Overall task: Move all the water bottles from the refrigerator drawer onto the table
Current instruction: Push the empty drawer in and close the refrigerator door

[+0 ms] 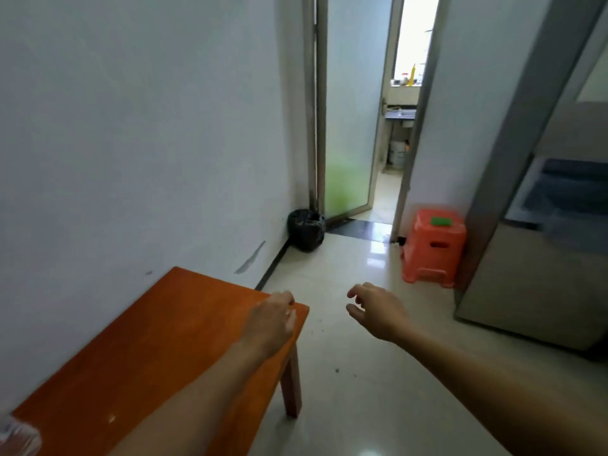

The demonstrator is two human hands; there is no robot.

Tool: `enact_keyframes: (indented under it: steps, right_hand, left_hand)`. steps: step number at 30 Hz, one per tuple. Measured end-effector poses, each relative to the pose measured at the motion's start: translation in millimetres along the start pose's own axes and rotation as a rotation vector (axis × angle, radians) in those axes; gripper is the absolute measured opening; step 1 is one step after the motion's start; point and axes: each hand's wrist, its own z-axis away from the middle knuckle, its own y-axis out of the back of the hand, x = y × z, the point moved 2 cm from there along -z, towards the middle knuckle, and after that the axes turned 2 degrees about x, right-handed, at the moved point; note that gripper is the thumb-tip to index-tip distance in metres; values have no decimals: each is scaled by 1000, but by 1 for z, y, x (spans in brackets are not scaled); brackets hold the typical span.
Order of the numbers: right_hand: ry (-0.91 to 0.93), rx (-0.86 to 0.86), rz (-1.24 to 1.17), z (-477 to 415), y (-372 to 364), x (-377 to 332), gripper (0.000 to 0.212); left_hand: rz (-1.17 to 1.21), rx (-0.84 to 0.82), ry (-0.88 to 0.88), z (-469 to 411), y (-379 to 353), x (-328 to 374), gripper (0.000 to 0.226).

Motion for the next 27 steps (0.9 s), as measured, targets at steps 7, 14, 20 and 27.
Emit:
enact_keyframes:
  steps: [7, 14, 20, 27]
  right_hand:
    - [-321, 98, 15, 62, 79, 203, 32]
    - [-576, 189, 41, 107, 122, 342, 29]
    - [-701, 259, 25, 93, 147, 448, 29]
    - [-840, 321, 24, 58, 189, 551, 33]
  left_hand:
    - [34, -120, -273, -71, -104, 184, 25]
    - [64, -195, -503, -146, -177, 315, 24]
    - [136, -243, -668, -228, -239, 400, 18]
    - [130, -320, -763, -335, -291, 490, 16]
